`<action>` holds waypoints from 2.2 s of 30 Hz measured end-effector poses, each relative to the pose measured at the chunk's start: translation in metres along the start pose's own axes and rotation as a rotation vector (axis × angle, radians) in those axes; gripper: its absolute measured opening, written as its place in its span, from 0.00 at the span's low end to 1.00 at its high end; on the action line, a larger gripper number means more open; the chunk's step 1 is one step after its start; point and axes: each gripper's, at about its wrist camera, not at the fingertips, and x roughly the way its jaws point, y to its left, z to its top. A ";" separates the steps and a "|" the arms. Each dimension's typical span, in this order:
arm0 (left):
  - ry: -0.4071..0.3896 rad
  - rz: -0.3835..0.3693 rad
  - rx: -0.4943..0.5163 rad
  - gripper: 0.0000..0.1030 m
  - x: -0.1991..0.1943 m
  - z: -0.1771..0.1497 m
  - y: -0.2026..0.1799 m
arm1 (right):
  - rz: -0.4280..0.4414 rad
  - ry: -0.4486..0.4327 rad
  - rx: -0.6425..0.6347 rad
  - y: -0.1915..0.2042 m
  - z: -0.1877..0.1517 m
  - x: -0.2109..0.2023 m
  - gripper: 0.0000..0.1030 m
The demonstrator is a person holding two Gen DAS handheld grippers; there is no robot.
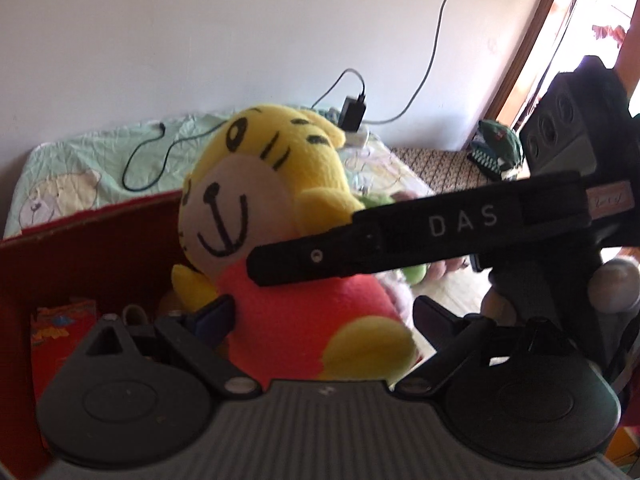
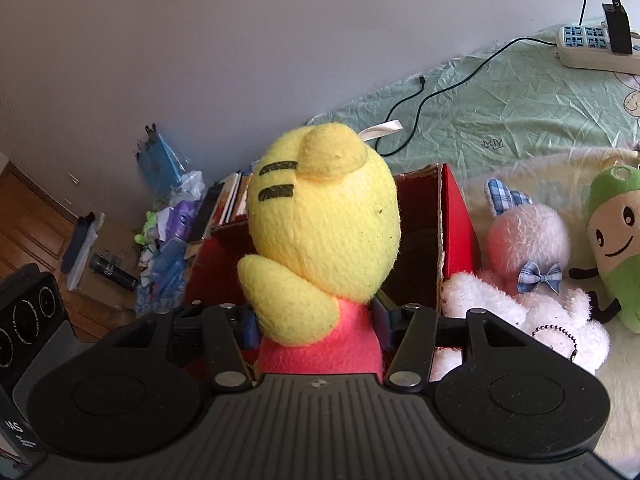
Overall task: Organize objects
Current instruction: 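Carry the tiger plush over the red box with the right gripper, then lower the tiger plush into the red box and open the right gripper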
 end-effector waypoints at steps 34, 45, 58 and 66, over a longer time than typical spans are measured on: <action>0.098 -0.049 -0.017 0.93 0.027 -0.008 0.005 | -0.141 -0.127 0.072 -0.003 -0.019 -0.026 0.48; 0.114 -0.034 -0.085 0.95 0.027 -0.007 0.009 | -0.142 -0.143 0.072 -0.008 -0.033 -0.028 0.41; 0.114 0.115 -0.138 0.97 0.003 -0.011 0.010 | -0.135 -0.189 0.059 -0.004 -0.044 -0.040 0.43; 0.118 0.207 -0.136 0.98 -0.010 -0.011 -0.001 | -0.158 -0.206 0.029 0.002 -0.051 -0.047 0.43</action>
